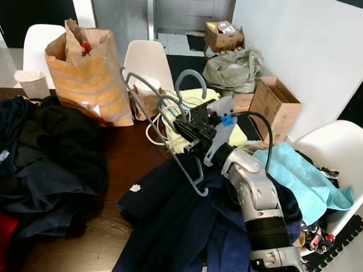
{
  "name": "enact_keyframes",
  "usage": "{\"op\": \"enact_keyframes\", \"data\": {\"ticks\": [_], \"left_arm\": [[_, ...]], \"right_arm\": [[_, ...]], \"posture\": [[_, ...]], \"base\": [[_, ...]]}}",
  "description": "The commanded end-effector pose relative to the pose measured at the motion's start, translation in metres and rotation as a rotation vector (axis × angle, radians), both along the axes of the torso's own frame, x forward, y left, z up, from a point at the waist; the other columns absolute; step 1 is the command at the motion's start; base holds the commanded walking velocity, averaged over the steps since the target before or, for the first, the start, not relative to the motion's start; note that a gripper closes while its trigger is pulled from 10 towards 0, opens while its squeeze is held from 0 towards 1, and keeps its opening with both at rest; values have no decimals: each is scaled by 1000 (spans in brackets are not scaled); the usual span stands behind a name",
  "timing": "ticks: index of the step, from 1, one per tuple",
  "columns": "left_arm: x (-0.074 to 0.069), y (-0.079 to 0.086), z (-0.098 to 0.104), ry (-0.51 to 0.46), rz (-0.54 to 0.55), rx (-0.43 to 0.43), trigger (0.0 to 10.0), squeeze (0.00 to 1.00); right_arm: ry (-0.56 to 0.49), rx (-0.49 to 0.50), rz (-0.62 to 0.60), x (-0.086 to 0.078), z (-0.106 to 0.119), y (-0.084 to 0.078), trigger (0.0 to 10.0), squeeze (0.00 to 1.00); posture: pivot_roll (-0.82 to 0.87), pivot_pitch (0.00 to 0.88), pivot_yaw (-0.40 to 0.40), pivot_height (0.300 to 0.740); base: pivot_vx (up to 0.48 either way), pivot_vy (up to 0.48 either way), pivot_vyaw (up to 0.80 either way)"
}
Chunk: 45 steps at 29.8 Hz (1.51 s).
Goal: Hang hanger
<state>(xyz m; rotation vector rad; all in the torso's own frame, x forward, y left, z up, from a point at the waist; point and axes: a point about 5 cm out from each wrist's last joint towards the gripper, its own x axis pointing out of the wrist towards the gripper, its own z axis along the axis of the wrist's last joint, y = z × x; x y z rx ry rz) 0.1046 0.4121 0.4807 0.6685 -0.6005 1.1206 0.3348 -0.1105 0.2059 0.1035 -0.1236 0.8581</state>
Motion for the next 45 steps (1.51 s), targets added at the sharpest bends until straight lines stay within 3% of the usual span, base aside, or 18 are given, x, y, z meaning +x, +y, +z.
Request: {"op": "enact_keyframes", "data": {"ticks": [1,10,11,14,16,17,19,20,21,22,24,26,29,30,31,36,40,45], "left_arm": [[4,4,-14,23,-1,-24,0,0],[24,17,-57,91,-50,-132,0,0],[41,15,-75,115,-109,-171,0,0],[64,4,-89,146,-211,-192,0,0],[64,4,-89,146,-211,-192,0,0],[82,-10,-101,184,-313,-201,0,0],[82,-10,-101,184,-313,-201,0,0],[102,-31,-113,221,-448,-202,0,0],[102,-31,-113,221,-448,-202,0,0],[122,-62,-121,259,-616,-174,0,0],[139,-107,-122,248,-847,-128,0,0],[141,-116,-117,233,-890,-107,0,0],[130,-118,-77,93,-892,-41,0,0],[130,-118,-77,93,-892,-41,0,0],[122,-115,-59,25,-874,-12,0,0],[101,-101,-28,-54,-745,76,0,0],[96,-96,-23,-67,-699,85,0,0],[112,-105,-49,5,-737,15,0,0]], "right_arm": [[-14,6,-2,0,2,0,10000,0],[-17,-5,-8,0,2,-4,10000,0],[-19,-9,-12,0,3,-6,10000,0],[-19,-12,-16,1,3,-6,10000,0],[-19,-12,-16,1,3,-6,10000,0],[-20,-13,-17,1,2,-6,10000,0],[-20,-13,-17,1,2,-6,10000,0],[-21,-14,-16,0,2,-5,10000,0],[-21,-14,-16,0,2,-5,10000,0],[-23,-16,-16,0,3,-5,10000,0],[-27,-17,-18,0,4,-5,10000,0],[-29,-18,-20,0,4,-5,10000,0],[-34,-16,-28,1,5,-8,10000,0],[-34,-16,-28,1,5,-8,10000,0],[-35,-14,-31,1,5,-8,10000,0],[-34,-10,-33,1,5,-7,10000,0],[-33,-9,-33,0,4,-7,10000,0],[-31,-11,-39,0,3,-9,10000,0]], "posture": [[72,0,-64,740],[56,0,-65,740],[55,0,-62,740],[55,0,-62,740],[55,0,-62,740],[51,0,-60,740],[51,0,-60,740],[47,0,-62,740],[47,0,-62,740],[43,0,-62,740],[38,0,-62,740],[38,0,-61,740],[40,0,-57,740],[40,0,-57,740],[43,0,-52,740],[43,0,-45,740],[40,0,-43,740],[36,0,-43,740]], "base": [[0,0,0],[0,0,0],[0,0,0],[0,0,0],[0,0,0],[0,0,0],[0,0,0],[0,0,0],[0,0,0],[0,0,0],[0,0,0],[0,0,0],[0,0,0],[0,0,0],[0,0,0],[0,0,0],[0,0,0],[0,0,0]]}}
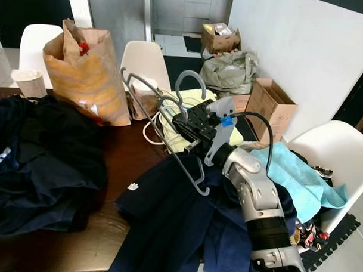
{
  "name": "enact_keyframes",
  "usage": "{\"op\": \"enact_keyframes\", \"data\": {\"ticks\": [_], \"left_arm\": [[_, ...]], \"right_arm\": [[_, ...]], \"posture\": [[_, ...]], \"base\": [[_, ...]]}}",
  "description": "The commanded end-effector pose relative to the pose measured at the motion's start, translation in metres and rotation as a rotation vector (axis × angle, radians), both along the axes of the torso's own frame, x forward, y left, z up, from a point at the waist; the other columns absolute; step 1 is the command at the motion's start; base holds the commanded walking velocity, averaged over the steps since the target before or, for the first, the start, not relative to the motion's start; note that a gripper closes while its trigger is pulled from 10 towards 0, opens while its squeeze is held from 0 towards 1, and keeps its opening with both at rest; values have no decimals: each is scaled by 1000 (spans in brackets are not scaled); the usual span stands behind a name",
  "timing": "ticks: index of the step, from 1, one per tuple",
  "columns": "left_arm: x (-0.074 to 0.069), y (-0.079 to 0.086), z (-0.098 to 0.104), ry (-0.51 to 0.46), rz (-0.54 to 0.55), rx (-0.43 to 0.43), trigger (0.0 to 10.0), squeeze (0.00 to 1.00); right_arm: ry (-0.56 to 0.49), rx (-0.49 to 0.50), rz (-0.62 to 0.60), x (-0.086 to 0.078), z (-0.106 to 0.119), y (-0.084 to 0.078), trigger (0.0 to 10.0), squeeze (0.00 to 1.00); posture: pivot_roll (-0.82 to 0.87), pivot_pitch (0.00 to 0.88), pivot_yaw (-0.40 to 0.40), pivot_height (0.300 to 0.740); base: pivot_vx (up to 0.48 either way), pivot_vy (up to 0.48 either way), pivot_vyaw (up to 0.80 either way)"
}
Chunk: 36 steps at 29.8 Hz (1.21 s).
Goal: Hang hanger
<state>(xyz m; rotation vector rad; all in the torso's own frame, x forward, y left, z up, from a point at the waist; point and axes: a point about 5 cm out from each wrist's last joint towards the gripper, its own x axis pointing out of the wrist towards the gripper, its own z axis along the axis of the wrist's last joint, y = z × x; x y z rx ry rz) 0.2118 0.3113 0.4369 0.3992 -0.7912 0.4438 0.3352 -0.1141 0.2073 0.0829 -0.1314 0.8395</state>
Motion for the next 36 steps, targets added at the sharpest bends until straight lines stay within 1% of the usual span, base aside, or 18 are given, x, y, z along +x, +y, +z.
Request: {"op": "enact_keyframes", "data": {"ticks": [1,3,5,6,8,9,11,12,13,14,18,24,28,29,31,32,34,36], "left_arm": [[8,-7,-10,45,-30,-7,0,0],[15,-14,-22,96,-91,-6,0,0],[27,-37,-49,231,-280,25,0,0],[28,-50,-63,294,-415,48,1255,0],[28,-50,-63,294,-415,48,1255,0],[24,-57,-76,354,-534,71,2078,0],[18,-53,-81,381,-576,73,2118,0],[10,-37,-77,354,-574,26,941,0],[10,-37,-77,354,-574,26,941,0],[2,-19,-70,310,-538,-16,0,0],[-33,45,-53,99,-271,-203,0,0],[-73,100,-76,21,65,-404,0,0],[-78,108,-88,37,112,-447,0,0],[-79,115,-112,88,151,-523,0,0],[-79,115,-112,88,151,-523,0,0],[-76,118,-139,175,167,-596,0,0],[-76,118,-139,175,167,-596,0,0],[-62,111,-195,367,139,-722,3255,0]], "right_arm": [[-17,2,-19,-1,2,-6,10000,0],[-16,0,-19,-1,2,-6,10000,0],[-16,-4,-21,-1,2,-8,10000,0],[-15,-7,-23,-2,2,-9,10000,0],[-15,-7,-23,-2,2,-9,10000,0],[-13,-9,-25,-2,1,-10,10000,0],[-10,-12,-27,-2,0,-11,10000,0],[-8,-15,-27,-2,0,-11,10000,0],[-8,-15,-27,-2,0,-11,10000,0],[-6,-17,-27,-3,-1,-12,10000,0],[0,-20,-26,-3,-3,-12,10000,0],[4,-29,-23,-3,-4,-12,10000,0],[5,-30,-23,-3,-4,-12,10000,0],[6,-33,-20,-2,-5,-12,10000,0],[6,-33,-20,-2,-5,-12,10000,0],[7,-36,-16,-2,-5,-11,10000,0],[7,-36,-16,-2,-5,-11,10000,0],[7,-46,-12,-2,-5,-11,10000,0]], "posture": [[36,0,-43,740],[32,0,-42,740],[26,0,-39,740],[26,0,-39,740],[26,0,-39,740],[25,0,-42,740],[25,0,-39,740],[28,0,-38,740],[28,0,-38,740],[29,0,-39,740],[35,0,-44,740],[41,0,-50,740],[46,0,-52,740],[48,0,-58,740],[48,0,-58,740],[47,0,-60,740],[47,0,-60,740],[39,0,-61,740]], "base": [[0,0,0],[0,0,0],[0,0,0],[0,0,0],[0,0,0],[0,0,0],[0,0,0],[0,0,0],[0,0,0],[0,0,0],[0,0,0],[0,0,0],[0,0,0],[0,0,0],[0,0,0],[0,0,0],[0,0,0],[0,0,0]]}}
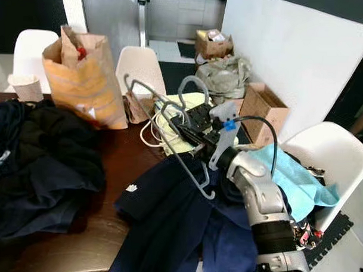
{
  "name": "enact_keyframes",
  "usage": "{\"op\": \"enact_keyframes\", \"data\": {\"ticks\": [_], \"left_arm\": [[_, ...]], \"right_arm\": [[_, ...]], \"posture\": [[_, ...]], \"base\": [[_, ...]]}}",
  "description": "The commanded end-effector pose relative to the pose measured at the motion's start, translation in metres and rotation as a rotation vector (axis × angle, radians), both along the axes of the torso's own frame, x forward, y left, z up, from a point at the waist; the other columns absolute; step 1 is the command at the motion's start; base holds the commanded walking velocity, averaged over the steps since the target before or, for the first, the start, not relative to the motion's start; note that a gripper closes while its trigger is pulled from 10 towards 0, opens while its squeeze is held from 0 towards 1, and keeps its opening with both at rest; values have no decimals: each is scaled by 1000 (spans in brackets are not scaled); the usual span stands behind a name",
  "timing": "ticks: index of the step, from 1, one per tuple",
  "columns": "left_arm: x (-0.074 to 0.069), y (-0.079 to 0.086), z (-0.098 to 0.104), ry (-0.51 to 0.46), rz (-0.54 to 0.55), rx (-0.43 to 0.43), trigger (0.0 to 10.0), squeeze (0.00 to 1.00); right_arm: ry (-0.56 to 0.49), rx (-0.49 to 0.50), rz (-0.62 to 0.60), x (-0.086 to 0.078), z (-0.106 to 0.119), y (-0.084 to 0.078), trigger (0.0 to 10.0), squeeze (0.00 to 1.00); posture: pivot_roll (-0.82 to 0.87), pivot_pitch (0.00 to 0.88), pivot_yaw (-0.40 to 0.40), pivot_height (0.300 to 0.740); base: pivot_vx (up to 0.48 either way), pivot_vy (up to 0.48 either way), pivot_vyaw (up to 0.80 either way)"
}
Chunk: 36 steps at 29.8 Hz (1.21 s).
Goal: Hang hanger
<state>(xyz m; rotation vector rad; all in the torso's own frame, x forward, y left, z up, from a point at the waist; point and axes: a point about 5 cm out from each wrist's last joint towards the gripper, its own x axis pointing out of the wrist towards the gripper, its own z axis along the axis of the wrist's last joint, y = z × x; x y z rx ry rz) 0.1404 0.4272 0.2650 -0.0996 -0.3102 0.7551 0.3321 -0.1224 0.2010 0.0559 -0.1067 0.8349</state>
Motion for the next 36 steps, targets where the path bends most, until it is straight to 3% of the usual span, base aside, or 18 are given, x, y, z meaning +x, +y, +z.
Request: {"op": "enact_keyframes", "data": {"ticks": [1,2,4,5,6,7,8,13,14,15,23,25,27,30,36], "left_arm": [[10,-5,-23,73,-43,-69,3255,0],[15,-8,-43,144,-55,-116,4471,0],[15,-8,-43,144,-55,-116,4471,0],[19,-10,-58,200,-54,-164,7255,0],[20,-10,-69,242,-39,-193,8863,0],[20,-10,-69,242,-39,-193,8863,0],[22,-11,-75,268,-32,-211,9843,0],[27,-13,-75,267,-42,-197,10000,0],[28,-14,-72,256,-47,-181,10000,408],[27,-12,-67,250,-37,-155,10000,1000],[16,-3,-43,216,51,-52,10000,1000],[10,1,-32,173,91,-32,10000,1000],[-1,5,-7,95,157,28,10000,1000],[-3,3,1,71,161,45,10000,1000],[11,-20,6,80,54,120,10000,1000]], "right_arm": [[-4,-12,-6,1,2,-3,10000,0],[-4,-16,-7,1,2,-3,10000,0],[-4,-16,-7,1,2,-3,10000,0],[-4,-20,-8,0,1,-4,10000,0],[-3,-22,-10,0,1,-4,10000,0],[-3,-22,-10,0,1,-4,10000,0],[-3,-27,-11,-1,1,-5,10000,0],[-2,-32,-14,-1,0,-5,10000,0],[-3,-33,-15,-1,0,-6,10000,0],[-3,-34,-16,-2,0,-6,10000,0],[-3,-35,-17,-1,0,-6,10000,0],[-3,-36,-16,-1,0,-6,10000,0],[-3,-39,-12,-1,0,-5,10000,0],[-2,-40,-10,-1,-1,-5,10000,0],[-3,-43,-6,-1,-1,-4,10000,0]], "posture": [[39,0,-61,740],[37,0,-60,740],[37,0,-60,740],[36,0,-59,740],[35,0,-58,740],[35,0,-58,740],[32,0,-57,740],[30,0,-55,740],[30,0,-55,740],[30,0,-55,740],[32,0,-58,740],[35,0,-58,740],[39,0,-60,740],[41,0,-63,740],[38,0,-65,740]], "base": [[0,0,0],[0,0,0],[0,0,0],[0,0,0],[0,0,0],[0,0,0],[0,0,0],[0,0,0],[0,0,0],[0,0,0],[0,0,0],[0,0,0],[0,0,0],[0,0,0],[0,0,0]]}}
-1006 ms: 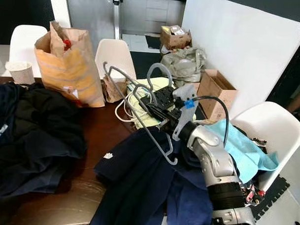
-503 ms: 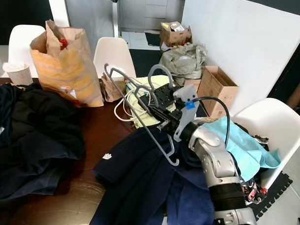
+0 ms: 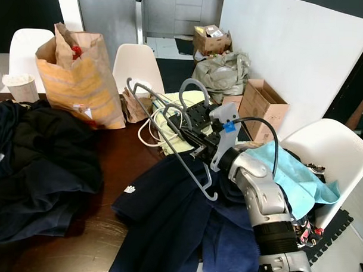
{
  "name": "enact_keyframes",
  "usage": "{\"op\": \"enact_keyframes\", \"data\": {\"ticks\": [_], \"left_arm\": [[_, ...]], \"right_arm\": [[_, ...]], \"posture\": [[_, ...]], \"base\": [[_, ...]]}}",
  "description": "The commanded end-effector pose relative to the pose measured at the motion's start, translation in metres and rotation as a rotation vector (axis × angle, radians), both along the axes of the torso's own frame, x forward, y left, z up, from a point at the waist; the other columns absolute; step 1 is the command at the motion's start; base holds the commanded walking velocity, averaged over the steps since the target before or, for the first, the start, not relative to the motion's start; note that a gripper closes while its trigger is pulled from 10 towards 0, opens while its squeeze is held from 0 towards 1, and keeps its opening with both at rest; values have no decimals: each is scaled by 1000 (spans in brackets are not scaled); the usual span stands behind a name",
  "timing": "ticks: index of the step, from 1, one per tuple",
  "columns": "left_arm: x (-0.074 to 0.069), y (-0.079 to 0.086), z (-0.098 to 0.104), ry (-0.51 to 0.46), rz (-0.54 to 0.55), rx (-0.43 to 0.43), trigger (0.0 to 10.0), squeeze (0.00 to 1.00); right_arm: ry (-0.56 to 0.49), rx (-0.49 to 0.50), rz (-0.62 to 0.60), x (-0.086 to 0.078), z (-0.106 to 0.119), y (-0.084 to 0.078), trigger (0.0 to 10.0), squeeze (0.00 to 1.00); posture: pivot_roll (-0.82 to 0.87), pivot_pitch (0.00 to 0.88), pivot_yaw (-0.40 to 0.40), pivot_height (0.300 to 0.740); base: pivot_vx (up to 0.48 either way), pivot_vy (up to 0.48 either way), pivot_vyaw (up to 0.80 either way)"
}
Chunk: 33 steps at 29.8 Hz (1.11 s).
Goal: Hang hanger
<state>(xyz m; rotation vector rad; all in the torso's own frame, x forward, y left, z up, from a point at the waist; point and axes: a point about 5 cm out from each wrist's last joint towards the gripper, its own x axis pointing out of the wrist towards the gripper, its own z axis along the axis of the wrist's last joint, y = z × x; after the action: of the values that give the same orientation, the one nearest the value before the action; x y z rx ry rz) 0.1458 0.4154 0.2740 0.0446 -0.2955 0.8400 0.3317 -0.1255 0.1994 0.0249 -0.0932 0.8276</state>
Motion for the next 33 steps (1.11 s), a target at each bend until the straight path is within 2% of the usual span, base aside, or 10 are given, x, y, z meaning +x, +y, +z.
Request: {"op": "enact_keyframes", "data": {"ticks": [1,7,8,9,10,13,20,24,27,33], "left_arm": [[8,-11,-4,31,-71,17,10000,1000],[15,-20,-10,115,-120,48,10000,1000],[19,-25,-16,206,-144,71,10000,271],[21,-28,-23,298,-163,88,10000,0],[22,-30,-28,358,-173,98,10000,0],[21,-32,-34,431,-171,97,10000,0],[15,-32,-36,493,-140,99,10000,0],[14,-33,-35,493,-130,105,10000,0],[14,-33,-21,440,-90,160,10000,0],[12,-32,-9,387,-57,192,10000,0]], "right_arm": [[-4,-12,2,0,1,-1,10000,0],[-4,-16,1,0,2,-2,10000,0],[-4,-18,-1,0,2,-3,10000,0],[-4,-22,-2,1,2,-4,10000,0],[-4,-24,-3,1,1,-4,10000,0],[-4,-26,-4,1,1,-4,10000,0],[-2,-31,-4,2,0,-5,10000,0],[-2,-31,-2,2,1,-5,10000,0],[-1,-31,-3,2,1,-5,10000,0],[0,-30,-3,2,0,-5,10000,0]], "posture": [[37,0,-65,740],[36,0,-66,740],[37,0,-65,740],[37,0,-65,740],[37,0,-65,740],[38,0,-66,740],[43,0,-68,740],[42,0,-68,740],[41,0,-69,740],[43,1,-71,740]], "base": [[0,0,0],[0,0,0],[0,0,0],[0,0,0],[0,0,0],[0,0,0],[0,0,0],[0,0,0],[0,0,0],[0,0,0]]}}
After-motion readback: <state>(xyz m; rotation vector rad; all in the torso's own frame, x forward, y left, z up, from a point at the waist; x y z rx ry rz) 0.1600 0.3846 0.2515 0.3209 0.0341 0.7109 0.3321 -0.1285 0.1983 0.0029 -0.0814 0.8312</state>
